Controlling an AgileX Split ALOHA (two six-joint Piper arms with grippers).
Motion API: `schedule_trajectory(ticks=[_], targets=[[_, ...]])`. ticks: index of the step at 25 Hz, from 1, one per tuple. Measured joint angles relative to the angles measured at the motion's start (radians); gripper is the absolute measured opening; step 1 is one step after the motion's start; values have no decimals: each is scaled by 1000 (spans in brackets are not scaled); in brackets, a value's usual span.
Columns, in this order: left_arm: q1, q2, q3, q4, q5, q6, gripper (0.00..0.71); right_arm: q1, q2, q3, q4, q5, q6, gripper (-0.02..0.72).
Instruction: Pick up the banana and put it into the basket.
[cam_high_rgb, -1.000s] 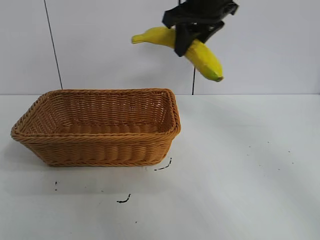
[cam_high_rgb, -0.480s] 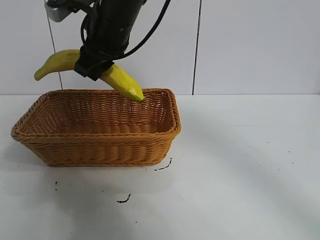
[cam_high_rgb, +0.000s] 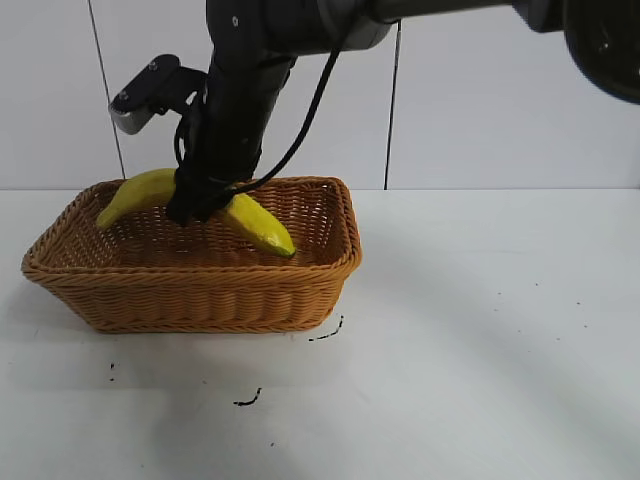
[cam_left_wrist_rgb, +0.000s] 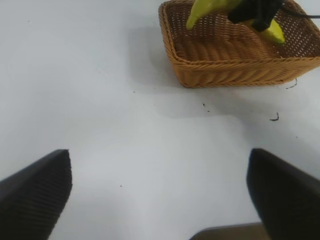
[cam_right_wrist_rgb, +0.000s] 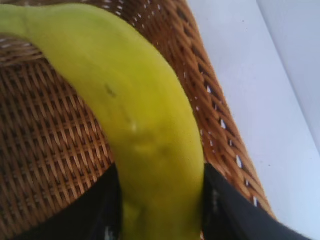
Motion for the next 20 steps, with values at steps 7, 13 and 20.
schedule_trajectory(ticks=[7, 13, 20], targets=[[0, 0, 0, 0, 0, 0, 690, 0, -28, 0, 2, 21, 118, 675], [0, 0, 0, 0, 0, 0, 690, -24, -170, -4, -3, 163, 545, 692], [0, 0, 0, 0, 0, 0, 690, -209, -239, -7, -3, 342, 690, 692]])
